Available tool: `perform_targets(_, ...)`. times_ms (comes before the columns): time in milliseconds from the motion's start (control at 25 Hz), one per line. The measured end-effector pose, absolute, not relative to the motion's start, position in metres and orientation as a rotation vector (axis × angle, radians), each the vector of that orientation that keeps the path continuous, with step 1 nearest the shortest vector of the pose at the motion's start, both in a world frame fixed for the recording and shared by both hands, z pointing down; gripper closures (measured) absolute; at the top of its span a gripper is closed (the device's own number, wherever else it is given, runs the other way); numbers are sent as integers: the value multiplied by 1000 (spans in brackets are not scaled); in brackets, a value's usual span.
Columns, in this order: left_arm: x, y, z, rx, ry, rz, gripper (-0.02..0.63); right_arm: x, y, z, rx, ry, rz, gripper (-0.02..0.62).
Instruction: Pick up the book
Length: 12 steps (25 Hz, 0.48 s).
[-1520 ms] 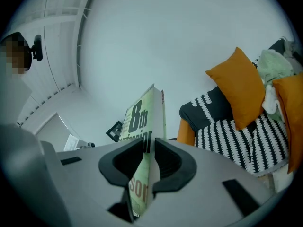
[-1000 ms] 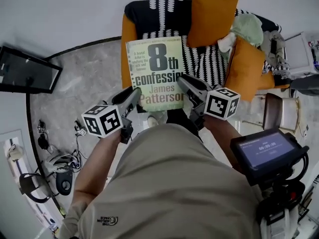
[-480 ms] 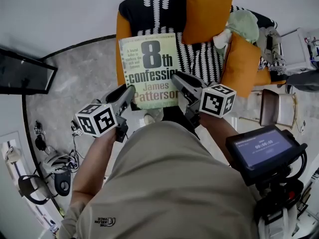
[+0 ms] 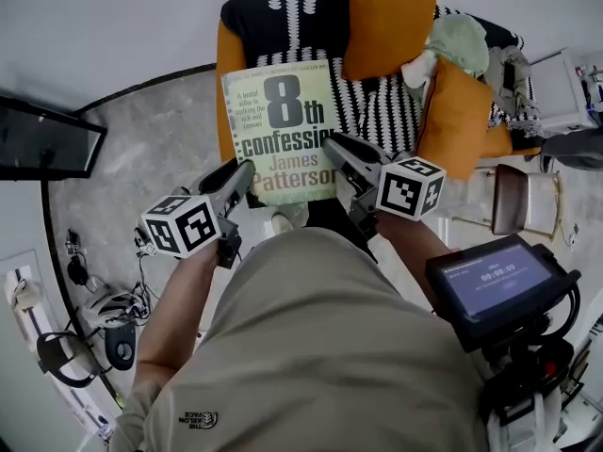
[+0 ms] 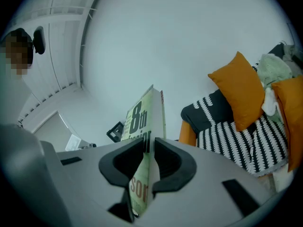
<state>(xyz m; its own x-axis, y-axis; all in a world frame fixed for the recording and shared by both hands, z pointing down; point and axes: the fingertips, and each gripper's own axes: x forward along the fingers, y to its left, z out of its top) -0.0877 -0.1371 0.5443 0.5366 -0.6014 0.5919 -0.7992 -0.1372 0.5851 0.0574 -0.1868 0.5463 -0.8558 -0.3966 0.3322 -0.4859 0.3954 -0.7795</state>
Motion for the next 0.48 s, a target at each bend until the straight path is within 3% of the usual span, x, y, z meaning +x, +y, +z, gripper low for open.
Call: perform_targets(480, -88, -140, 546, 1836, -1139, 282, 497, 57, -189, 547, 826, -2546, 1482, 515)
